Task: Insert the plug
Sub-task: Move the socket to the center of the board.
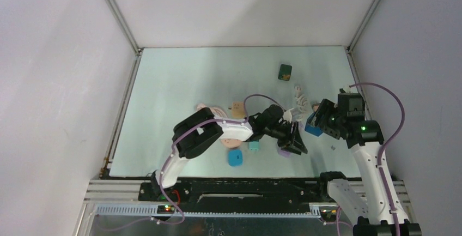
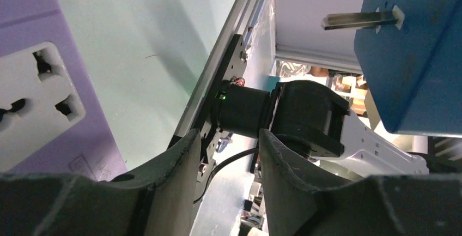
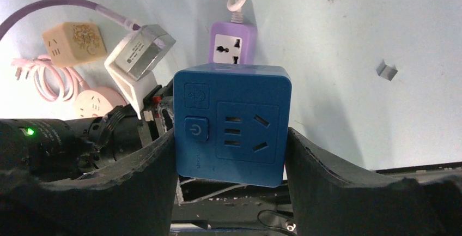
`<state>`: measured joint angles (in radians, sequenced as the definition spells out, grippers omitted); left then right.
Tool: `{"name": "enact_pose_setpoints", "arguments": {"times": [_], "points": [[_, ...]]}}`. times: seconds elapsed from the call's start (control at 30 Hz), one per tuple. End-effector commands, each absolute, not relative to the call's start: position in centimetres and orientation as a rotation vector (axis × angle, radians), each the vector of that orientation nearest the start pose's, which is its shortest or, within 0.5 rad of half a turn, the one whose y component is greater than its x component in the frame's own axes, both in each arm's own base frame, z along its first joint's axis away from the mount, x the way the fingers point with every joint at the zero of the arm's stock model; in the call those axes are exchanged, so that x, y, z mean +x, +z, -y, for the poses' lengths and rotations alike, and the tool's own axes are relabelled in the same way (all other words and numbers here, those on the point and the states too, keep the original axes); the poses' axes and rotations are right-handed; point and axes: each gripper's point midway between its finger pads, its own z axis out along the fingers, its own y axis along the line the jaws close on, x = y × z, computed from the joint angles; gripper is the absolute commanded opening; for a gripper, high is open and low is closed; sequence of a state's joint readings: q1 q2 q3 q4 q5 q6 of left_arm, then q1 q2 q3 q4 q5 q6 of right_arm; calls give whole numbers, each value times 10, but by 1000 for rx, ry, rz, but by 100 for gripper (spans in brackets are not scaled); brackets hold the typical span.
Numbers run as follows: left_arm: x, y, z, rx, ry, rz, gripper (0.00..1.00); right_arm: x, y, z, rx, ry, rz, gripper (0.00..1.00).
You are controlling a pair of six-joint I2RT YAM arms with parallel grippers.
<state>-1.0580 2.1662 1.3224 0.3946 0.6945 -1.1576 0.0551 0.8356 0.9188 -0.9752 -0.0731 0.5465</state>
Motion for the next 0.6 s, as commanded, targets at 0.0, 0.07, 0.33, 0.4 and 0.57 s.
{"name": "enact_pose_setpoints", "arguments": {"times": [0.0,0.07,0.33,0.4,0.57], "points": [[159,138,530,501,-1896,-2424,48,207,183,-42,585,335,-2386,0],[171,132,504,550,-1709,-2447,49,206,183,-43,600,342,-2388,0],[201,121,437,666,-1288,-2455,54,218,130,-29,737,284,-2460,0],[206,119,426,658,-1250,-2464,55,222,115,-20,794,253,-2476,0],[216,115,410,632,-1188,-2485,55,236,87,-17,769,197,-2541,0]]}}
